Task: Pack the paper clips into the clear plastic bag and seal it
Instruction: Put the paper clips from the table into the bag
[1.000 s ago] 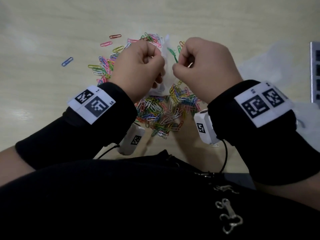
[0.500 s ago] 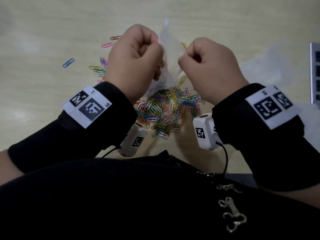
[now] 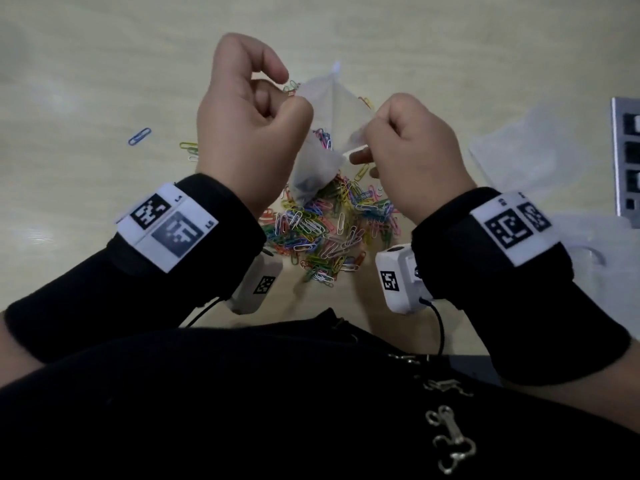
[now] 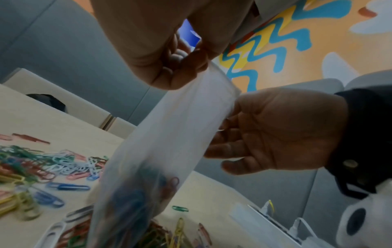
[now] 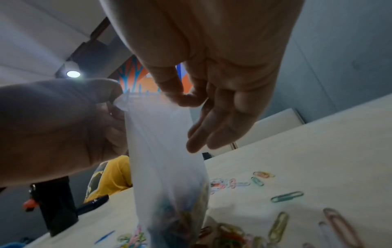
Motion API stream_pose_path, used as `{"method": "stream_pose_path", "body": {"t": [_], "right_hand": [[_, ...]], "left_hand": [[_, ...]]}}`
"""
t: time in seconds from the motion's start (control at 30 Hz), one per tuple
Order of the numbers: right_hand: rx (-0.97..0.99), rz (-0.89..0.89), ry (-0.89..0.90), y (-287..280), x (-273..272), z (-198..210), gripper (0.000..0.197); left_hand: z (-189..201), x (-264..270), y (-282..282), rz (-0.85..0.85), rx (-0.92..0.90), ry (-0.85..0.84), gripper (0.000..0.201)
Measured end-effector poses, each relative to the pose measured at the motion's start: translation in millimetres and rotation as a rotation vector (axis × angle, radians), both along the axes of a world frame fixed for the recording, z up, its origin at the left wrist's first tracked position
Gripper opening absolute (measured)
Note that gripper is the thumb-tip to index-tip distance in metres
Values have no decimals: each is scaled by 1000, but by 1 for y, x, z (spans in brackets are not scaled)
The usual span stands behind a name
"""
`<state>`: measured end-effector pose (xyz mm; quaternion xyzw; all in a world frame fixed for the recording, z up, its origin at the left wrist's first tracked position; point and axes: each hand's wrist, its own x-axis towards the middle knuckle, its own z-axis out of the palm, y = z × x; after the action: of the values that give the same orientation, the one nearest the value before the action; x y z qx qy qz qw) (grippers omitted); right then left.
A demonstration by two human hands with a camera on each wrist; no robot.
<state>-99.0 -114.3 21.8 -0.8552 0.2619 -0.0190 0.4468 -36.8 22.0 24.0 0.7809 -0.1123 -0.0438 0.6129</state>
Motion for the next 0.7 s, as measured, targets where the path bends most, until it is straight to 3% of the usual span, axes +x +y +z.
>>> {"method": "stream_pose_path", "body": {"t": [0.2,0.3,0.4,0.53,0.6,0.7], "right_hand": [[424,170,-30,18,3,-9,18],[530,197,28,19,3,-21,22],[262,238,81,17,-6,-32,37],[-473,752,131,19,-25,-50,36],[-614,1000,95,28,-32,-62,48],[-670,1224,64,47,-35,-82,68]], "left_hand": [[12,-9,5,-13,-84,-238,28],[2,-8,9,-19,-5,-217,22],[-15,-2,15,1,84,-29,18],[-28,8,23,15,105,64,20],[-28,13,24,-3,92,69,19],[-30,17,24,-54,108,88,19]]}}
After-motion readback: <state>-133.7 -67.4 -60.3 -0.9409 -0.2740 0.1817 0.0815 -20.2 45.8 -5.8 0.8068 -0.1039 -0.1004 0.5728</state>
